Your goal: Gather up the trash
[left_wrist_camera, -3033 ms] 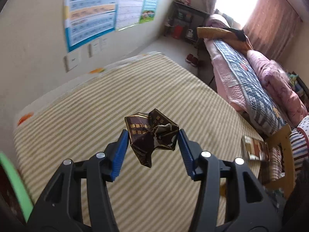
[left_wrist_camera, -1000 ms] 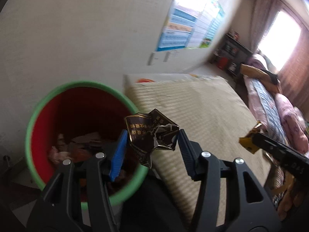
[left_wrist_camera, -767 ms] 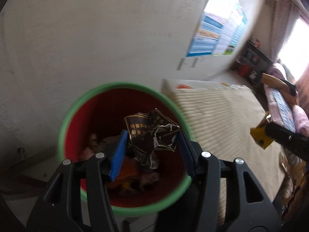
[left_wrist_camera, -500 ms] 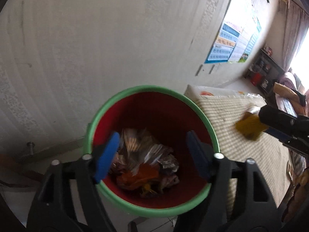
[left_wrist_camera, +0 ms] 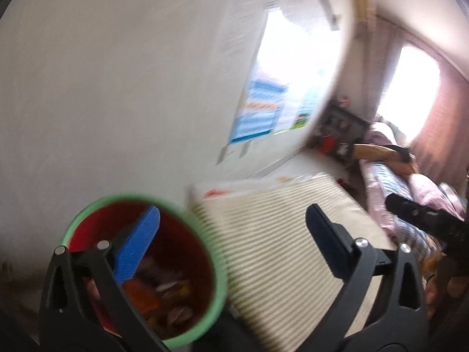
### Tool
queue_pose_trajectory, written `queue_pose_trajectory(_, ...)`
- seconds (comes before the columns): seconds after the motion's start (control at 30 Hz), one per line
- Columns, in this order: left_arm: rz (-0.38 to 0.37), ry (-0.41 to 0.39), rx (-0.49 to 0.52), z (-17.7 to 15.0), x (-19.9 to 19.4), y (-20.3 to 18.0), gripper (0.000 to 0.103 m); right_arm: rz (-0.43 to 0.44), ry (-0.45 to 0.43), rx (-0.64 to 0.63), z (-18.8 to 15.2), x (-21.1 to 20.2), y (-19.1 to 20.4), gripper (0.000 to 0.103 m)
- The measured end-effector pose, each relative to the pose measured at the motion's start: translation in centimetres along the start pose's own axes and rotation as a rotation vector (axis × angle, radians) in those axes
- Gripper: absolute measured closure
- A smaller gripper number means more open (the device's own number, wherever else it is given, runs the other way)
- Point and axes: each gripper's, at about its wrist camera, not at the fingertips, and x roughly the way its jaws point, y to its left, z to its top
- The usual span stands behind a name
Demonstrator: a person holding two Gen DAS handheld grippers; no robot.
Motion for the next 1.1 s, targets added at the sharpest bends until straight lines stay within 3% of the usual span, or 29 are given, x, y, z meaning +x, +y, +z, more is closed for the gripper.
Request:
queue_pose_trajectory(0.1,-0.059,-0.067,0.083,1.1,-0.2,-4.3,0.005,-0.071,-0.055,0.013,-0.1,-2.1,-2.4,0.007)
queue_pose_trajectory(0.2,-0.06,-0.141,0.119,2.0,-0.6,-7.5,0.005,-0.125,-0.103,0.025,-0.6,-3.7,-4.3,0.007)
queue_pose_trajectory(0.3,-0.014,-0.158,0.117,2.9,-0.3,-9.9,0.005,-0.179,-0.132,0.039,-1.3,-4.6,-6.0,0.007)
queue_pose_trajectory(0.47,-0.006,-0.164,0.102,3.0,-0.7,-12.4,0.005,-0.261,-0.138,0.065,-2.3,-5.7,-8.6,0.007)
queue_pose_trajectory(0.57,0.001,-0.118,0.143,2.3,-0.2,-13.5,0.005,-0.316,-0.128,0.081,-2.5,-5.8,-9.9,0.007)
queue_pose_trajectory(0.8,-0.026,-0.03,0.166,1.1,0.3,-14.5,0.005,-0.328,-0.108,0.117,-3.1,-5.5,-11.3,0.007)
queue_pose_trajectory(1.1,-0.02,-0.017,0.182,0.7,0.9,-14.9,0.005,-0.328,-0.095,0.13,-3.1,-5.4,-11.4,0.007)
